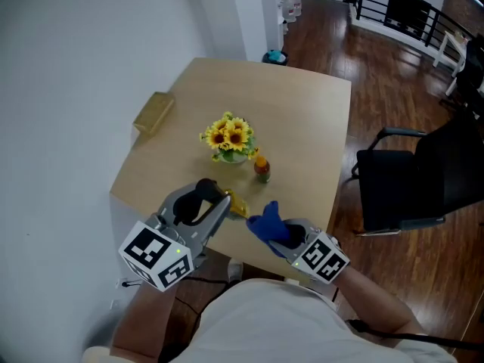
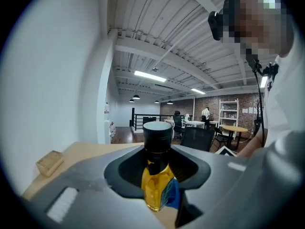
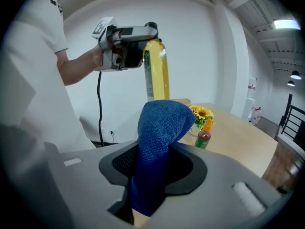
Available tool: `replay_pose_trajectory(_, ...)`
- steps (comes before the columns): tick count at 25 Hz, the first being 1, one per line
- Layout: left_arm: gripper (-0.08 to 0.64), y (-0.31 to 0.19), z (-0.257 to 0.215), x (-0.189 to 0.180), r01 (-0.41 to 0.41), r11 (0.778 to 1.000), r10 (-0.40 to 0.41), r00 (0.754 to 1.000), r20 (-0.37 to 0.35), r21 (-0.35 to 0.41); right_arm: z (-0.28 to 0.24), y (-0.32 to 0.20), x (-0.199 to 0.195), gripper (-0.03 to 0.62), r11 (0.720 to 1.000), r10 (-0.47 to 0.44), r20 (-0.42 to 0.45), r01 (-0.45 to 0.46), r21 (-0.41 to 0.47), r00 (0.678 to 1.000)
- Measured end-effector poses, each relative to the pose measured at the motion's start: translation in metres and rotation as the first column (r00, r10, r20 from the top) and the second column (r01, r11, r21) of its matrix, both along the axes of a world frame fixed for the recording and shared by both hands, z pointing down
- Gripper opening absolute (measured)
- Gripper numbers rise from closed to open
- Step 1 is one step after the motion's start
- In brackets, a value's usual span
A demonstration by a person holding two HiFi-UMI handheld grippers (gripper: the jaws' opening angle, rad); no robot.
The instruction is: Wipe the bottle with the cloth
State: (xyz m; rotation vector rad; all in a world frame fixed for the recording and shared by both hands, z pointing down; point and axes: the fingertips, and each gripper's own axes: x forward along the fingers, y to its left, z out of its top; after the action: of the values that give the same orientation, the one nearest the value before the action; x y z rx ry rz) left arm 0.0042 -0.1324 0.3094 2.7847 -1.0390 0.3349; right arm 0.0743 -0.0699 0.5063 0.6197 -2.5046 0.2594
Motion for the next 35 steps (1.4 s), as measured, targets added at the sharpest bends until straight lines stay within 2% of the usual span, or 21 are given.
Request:
replay_pose_trajectory(3, 0.150, -0.002, 0.004, -0.011, -0.011, 1.000, 0.011, 1.000, 0.012, -0.008, -0.029, -0.024, 0.009, 0.155, 0.997, 0.049, 0.015, -0.050, 0.052, 0.999)
replay_pose_trajectory(6, 0.150, -0.004, 0.014, -0.017, -0.032, 0.999, 0.033, 0.999, 0.015, -0.022, -0.081, -0.048, 0.004, 0.155, 0.987, 0.054, 0.056, -0.061, 0.150, 0.997)
replay_pose_trajectory(9, 0.150, -0.006, 0.025, -0.020, -0.057, 0.998, 0.058, 0.998, 0.009, -0.039, -0.135, -0.062, -0.017, 0.155, 0.969, 0.029, 0.094, -0.051, 0.241, 0.995)
replay_pose_trajectory(13, 0.150, -0.008, 0.032, -0.024, -0.083, 0.995, 0.083, 0.997, -0.006, -0.048, -0.158, -0.065, -0.052, 0.155, 0.964, -0.001, 0.128, -0.033, 0.263, 0.992)
replay_pose_trajectory(19, 0.150, -0.016, 0.029, -0.043, -0.112, 0.993, 0.111, 0.993, -0.029, -0.036, -0.103, -0.078, -0.074, 0.155, 0.984, 0.076, 0.123, -0.095, 0.152, 0.989)
replay_pose_trajectory(24, 0.150, -0.028, 0.022, -0.060, -0.124, 0.991, 0.122, 0.991, -0.056, -0.039, -0.029, -0.082, -0.083, 0.155, 0.992, 0.121, 0.048, -0.122, 0.016, 0.991)
replay_pose_trajectory(30, 0.150, -0.045, 0.016, -0.075, -0.152, 0.988, 0.149, 0.986, -0.077, -0.036, 0.041, -0.061, -0.090, 0.155, 0.982, 0.136, -0.034, -0.139, -0.127, 0.990)
replay_pose_trajectory(35, 0.150, -0.070, 0.038, -0.082, -0.141, 0.990, 0.140, 0.990, -0.025, -0.012, 0.043, -0.036, -0.076, 0.155, 0.962, 0.222, -0.011, -0.221, -0.163, 0.975)
